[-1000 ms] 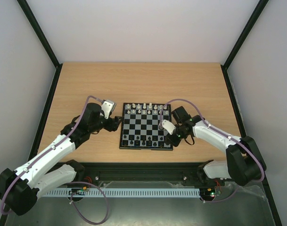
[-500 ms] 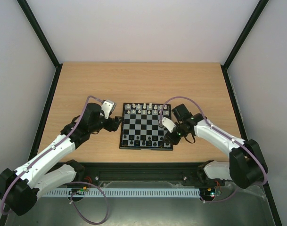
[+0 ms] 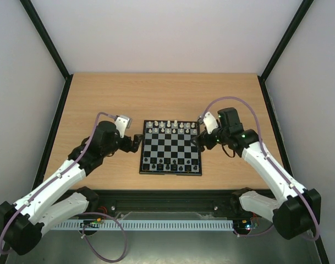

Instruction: Set up the chess pieces on the board

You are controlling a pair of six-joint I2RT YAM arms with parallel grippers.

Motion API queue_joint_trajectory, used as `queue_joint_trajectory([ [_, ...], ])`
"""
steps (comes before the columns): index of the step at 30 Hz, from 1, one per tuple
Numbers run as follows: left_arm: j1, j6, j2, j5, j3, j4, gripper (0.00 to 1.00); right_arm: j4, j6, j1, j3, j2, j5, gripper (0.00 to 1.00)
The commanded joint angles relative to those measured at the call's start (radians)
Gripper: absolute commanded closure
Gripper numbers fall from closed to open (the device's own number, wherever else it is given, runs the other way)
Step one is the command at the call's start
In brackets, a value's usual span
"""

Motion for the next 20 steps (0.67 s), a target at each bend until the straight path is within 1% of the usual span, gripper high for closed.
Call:
queue_joint_trajectory([
  [1, 0.0, -0.073, -0.046, -0.177, -0.007, 0.0, 0.01, 0.261, 0.176, -0.051, -0.095, -0.133, 0.149, 0.01],
  [3, -0.001, -0.072, -0.058, -0.219, -0.005, -0.007, 0.01, 0.395, 0.316, -0.054, -0.177, -0.183, 0.375, 0.01],
  [4, 0.001, -0.067, -0.064, -0.23, -0.005, -0.009, 0.01, 0.433, 0.351, -0.054, -0.208, -0.194, 0.443, 0.01],
  [7, 0.001, -0.027, -0.088, -0.252, -0.027, 0.009, 0.01, 0.45, 0.409, -0.054, -0.227, -0.184, 0.554, 0.01],
  [10, 0.002, -0.01, -0.11, -0.316, -0.041, 0.02, 0.01, 0.406, 0.454, -0.054, -0.188, -0.164, 0.566, 0.01],
  [13, 0.013, -0.004, -0.128, -0.347, -0.049, 0.025, 0.01, 0.423, 0.437, -0.054, -0.203, -0.175, 0.539, 0.01],
  [20, 0.031, 0.0, -0.138, -0.327, -0.066, 0.046, 0.01, 0.399, 0.41, -0.054, -0.207, -0.182, 0.453, 0.01],
])
